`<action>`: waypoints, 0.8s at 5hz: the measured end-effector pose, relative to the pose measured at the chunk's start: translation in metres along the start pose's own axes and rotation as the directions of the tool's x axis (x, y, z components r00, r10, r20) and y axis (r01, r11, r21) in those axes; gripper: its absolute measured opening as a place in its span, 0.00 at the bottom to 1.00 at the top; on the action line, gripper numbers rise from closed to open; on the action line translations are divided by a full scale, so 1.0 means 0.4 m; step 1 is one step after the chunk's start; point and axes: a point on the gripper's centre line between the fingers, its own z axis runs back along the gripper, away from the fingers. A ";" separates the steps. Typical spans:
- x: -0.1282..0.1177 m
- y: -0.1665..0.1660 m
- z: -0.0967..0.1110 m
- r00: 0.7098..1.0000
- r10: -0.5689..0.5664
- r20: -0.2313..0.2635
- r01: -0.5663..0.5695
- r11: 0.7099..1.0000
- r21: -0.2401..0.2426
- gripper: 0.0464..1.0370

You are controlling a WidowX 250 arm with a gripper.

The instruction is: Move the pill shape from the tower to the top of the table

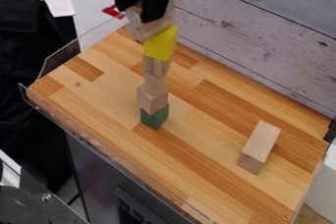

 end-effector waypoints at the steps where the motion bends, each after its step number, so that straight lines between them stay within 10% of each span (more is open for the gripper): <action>1: 0.002 0.005 0.032 1.000 0.009 0.024 -0.009 1.000 -0.001 0.48; 3: -0.001 0.113 0.113 0.984 0.130 0.125 -0.126 0.991 -0.037 0.48; 4: 0.007 0.175 0.055 0.979 0.174 0.106 -0.167 0.984 -0.065 0.48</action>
